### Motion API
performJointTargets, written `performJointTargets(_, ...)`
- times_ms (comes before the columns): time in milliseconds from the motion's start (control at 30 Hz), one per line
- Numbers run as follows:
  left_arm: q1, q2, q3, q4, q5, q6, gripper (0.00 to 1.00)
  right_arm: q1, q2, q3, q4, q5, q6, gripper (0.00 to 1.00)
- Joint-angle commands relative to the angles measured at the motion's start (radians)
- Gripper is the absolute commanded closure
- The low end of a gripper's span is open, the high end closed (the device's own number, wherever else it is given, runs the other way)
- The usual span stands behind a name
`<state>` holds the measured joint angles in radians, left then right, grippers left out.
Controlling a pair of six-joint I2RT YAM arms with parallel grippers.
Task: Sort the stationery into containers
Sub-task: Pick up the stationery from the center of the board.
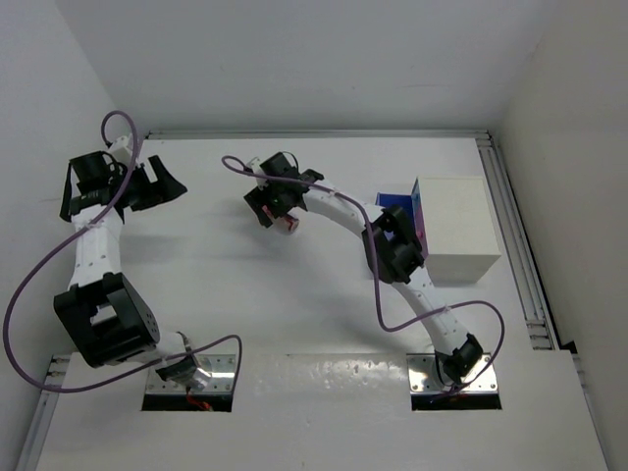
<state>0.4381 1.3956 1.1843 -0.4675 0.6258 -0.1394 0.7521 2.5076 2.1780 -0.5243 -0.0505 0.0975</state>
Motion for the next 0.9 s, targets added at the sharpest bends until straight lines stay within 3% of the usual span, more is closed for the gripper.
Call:
performJointTargets(0,0.037,-0.015,0.008,-0.01,0.048,0.034,0.13,0.0,0.013,-0.006,0.061,0.015,-0.013,0.28)
performJointTargets(133,0.053,-0.009,0.008,0.001,0.063,0.04,0.13,-0.002,0.002,-0.064,0.073,0.023,-0.044,0.47)
performJointTargets(367,0.06,0.003,-0.014,0.05,0.086,0.023,0.13,-0.033,-0.03,-0.141,0.047,0.087,-0.09,0.6)
performJointTargets(433,0.057,0.005,-0.022,0.067,0.092,0.014,0.13,-0.051,-0.046,-0.17,0.035,0.093,-0.122,0.74)
performJointTargets(567,0.048,0.014,-0.02,0.089,0.109,-0.003,0.13,-0.086,-0.125,-0.227,0.017,0.093,-0.105,0.91)
performJointTargets(633,0.034,0.013,-0.031,0.105,0.107,-0.005,0.13,-0.105,-0.199,-0.273,0.014,0.122,-0.012,1.0)
performJointTargets(700,0.024,0.005,-0.046,0.13,0.1,-0.017,0.13,-0.111,-0.293,-0.337,0.023,0.136,0.022,1.0)
performJointTargets(867,-0.022,-0.02,-0.11,0.236,0.1,-0.078,0.13,-0.123,-0.461,-0.443,0.041,0.372,0.155,1.0)
